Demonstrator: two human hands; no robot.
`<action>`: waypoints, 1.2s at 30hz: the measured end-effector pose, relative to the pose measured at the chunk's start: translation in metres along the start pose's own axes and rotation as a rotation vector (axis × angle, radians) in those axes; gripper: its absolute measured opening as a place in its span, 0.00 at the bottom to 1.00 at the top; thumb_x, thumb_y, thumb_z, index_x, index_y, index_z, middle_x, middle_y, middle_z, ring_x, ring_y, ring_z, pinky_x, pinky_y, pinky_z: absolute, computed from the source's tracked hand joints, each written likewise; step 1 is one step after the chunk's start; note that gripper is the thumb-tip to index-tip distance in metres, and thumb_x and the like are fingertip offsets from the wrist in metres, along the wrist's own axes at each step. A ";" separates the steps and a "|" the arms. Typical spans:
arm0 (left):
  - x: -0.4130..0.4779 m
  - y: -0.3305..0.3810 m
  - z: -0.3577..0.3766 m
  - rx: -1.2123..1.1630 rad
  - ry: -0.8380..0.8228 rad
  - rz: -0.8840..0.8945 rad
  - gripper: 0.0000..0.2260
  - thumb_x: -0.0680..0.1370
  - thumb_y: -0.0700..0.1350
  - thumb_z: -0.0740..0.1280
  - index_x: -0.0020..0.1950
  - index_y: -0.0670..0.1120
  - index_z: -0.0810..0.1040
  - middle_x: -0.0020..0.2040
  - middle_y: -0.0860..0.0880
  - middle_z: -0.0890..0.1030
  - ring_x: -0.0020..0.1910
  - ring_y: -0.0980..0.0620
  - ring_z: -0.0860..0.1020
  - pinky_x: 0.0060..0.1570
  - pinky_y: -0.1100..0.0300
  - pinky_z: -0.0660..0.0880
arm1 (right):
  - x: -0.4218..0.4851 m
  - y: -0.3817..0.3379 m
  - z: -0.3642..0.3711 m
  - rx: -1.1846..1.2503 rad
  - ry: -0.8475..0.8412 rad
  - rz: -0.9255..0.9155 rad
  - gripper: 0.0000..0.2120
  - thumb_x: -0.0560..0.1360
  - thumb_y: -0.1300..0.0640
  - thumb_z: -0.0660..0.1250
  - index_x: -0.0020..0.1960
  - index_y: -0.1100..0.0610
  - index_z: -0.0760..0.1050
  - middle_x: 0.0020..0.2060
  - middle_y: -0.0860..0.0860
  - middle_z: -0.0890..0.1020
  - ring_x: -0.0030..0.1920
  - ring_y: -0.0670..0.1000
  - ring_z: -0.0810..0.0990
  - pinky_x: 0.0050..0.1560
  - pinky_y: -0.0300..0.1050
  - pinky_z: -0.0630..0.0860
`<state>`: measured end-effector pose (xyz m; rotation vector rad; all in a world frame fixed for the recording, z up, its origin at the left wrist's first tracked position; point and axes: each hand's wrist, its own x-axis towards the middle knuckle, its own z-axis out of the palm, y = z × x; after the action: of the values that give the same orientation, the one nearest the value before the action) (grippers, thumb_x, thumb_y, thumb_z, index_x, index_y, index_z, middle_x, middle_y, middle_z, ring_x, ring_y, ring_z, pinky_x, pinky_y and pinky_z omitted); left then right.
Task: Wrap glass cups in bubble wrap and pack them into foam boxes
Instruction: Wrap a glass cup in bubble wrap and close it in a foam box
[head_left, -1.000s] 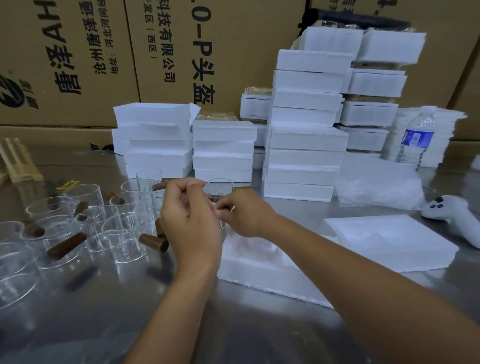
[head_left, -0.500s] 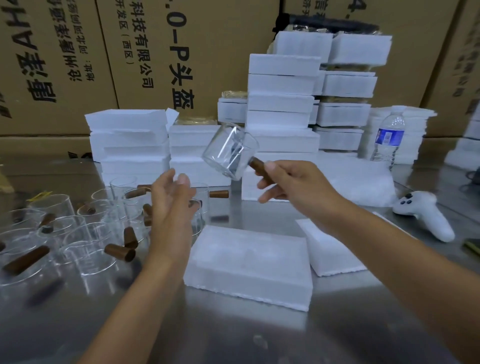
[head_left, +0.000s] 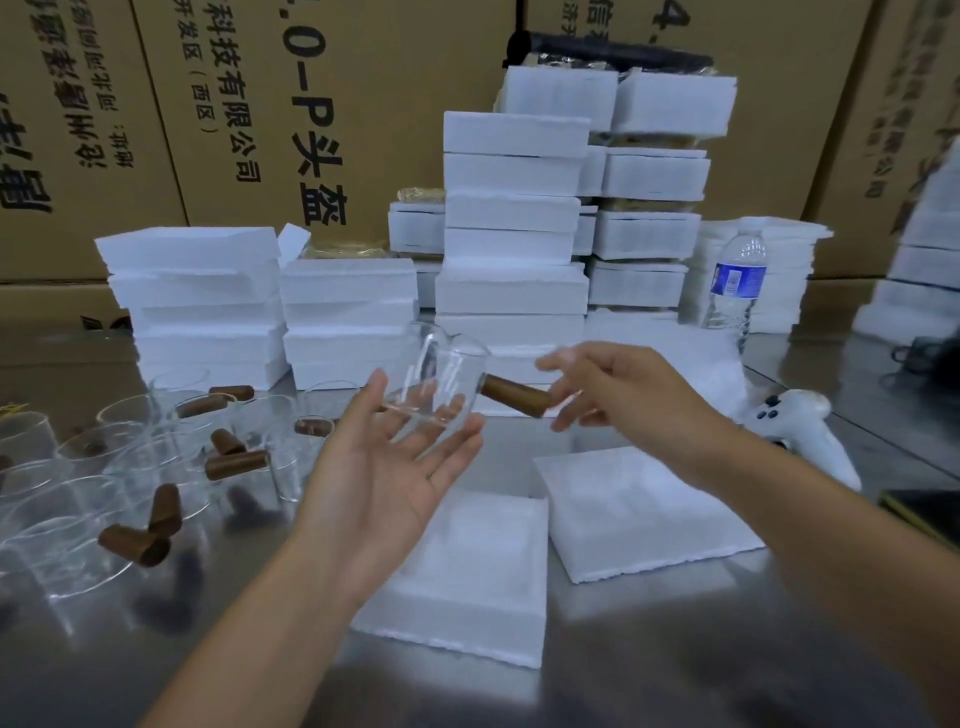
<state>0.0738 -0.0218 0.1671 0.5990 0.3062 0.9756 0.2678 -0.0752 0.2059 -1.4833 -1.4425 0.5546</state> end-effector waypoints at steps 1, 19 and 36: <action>0.000 0.003 -0.003 -0.024 0.018 0.017 0.21 0.70 0.54 0.68 0.56 0.40 0.77 0.50 0.40 0.82 0.47 0.43 0.83 0.41 0.53 0.81 | 0.012 0.006 -0.006 0.021 0.083 0.037 0.09 0.77 0.48 0.62 0.47 0.50 0.79 0.36 0.45 0.84 0.34 0.44 0.83 0.40 0.39 0.73; -0.006 0.012 -0.007 -0.017 0.050 0.113 0.19 0.71 0.53 0.67 0.55 0.41 0.78 0.52 0.41 0.83 0.50 0.43 0.83 0.44 0.51 0.81 | 0.097 0.101 -0.012 -1.051 0.113 0.530 0.12 0.72 0.52 0.68 0.38 0.54 0.66 0.34 0.49 0.69 0.41 0.53 0.72 0.46 0.45 0.65; -0.009 0.023 -0.011 -0.225 0.037 0.133 0.22 0.73 0.52 0.68 0.61 0.39 0.76 0.55 0.40 0.81 0.50 0.43 0.83 0.43 0.53 0.81 | 0.043 0.003 -0.002 -0.029 0.852 -0.348 0.04 0.77 0.59 0.63 0.47 0.56 0.76 0.31 0.43 0.74 0.30 0.36 0.72 0.33 0.27 0.67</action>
<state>0.0480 -0.0160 0.1725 0.3995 0.1876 1.1332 0.2791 -0.0355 0.2167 -1.2142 -0.9742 -0.3007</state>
